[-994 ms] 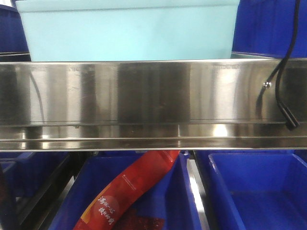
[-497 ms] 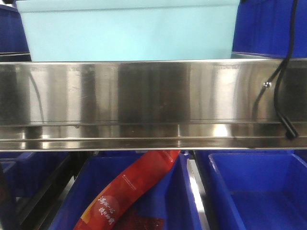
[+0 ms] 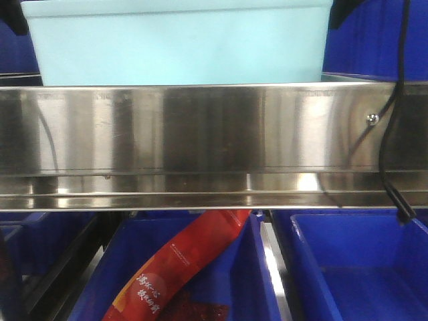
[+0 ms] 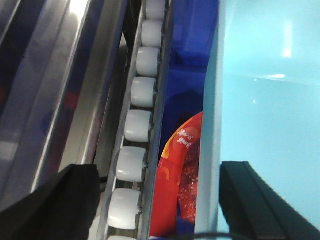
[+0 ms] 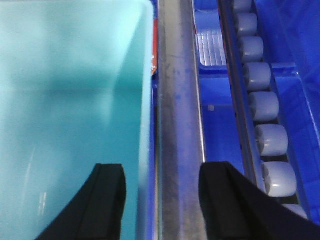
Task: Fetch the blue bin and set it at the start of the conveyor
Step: 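Close both grippers on the opposite walls of the light-teal bin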
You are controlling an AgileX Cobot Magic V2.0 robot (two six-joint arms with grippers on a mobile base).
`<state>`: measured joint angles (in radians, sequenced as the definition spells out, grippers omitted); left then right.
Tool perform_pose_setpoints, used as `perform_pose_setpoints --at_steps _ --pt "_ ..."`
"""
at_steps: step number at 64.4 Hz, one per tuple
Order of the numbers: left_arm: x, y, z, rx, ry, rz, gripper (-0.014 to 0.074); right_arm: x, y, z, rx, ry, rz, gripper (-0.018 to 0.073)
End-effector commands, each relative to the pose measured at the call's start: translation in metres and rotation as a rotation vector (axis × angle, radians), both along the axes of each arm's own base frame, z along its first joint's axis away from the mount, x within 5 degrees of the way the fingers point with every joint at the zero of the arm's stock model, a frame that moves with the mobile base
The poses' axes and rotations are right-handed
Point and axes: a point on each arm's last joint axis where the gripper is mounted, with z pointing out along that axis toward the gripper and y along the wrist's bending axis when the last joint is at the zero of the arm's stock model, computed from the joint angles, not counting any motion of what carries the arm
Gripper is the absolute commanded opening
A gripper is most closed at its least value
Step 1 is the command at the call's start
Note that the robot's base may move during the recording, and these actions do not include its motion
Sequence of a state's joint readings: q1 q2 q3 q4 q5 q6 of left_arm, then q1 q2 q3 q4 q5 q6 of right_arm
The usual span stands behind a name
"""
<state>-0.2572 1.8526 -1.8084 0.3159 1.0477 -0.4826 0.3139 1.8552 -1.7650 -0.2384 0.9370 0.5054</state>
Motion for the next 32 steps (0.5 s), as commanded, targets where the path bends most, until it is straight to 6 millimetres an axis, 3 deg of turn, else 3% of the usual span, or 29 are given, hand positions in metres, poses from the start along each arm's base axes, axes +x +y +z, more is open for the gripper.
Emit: perform_pose_setpoints --at_steps 1,32 --pt "0.0005 -0.0016 -0.0026 0.001 0.014 0.007 0.0388 0.0020 -0.0012 0.0010 -0.008 -0.008 0.002 0.0246" --pt "0.0004 -0.0015 -0.0027 0.001 0.016 0.007 0.0388 0.0015 -0.0012 0.0084 -0.026 -0.009 0.017 0.0244"
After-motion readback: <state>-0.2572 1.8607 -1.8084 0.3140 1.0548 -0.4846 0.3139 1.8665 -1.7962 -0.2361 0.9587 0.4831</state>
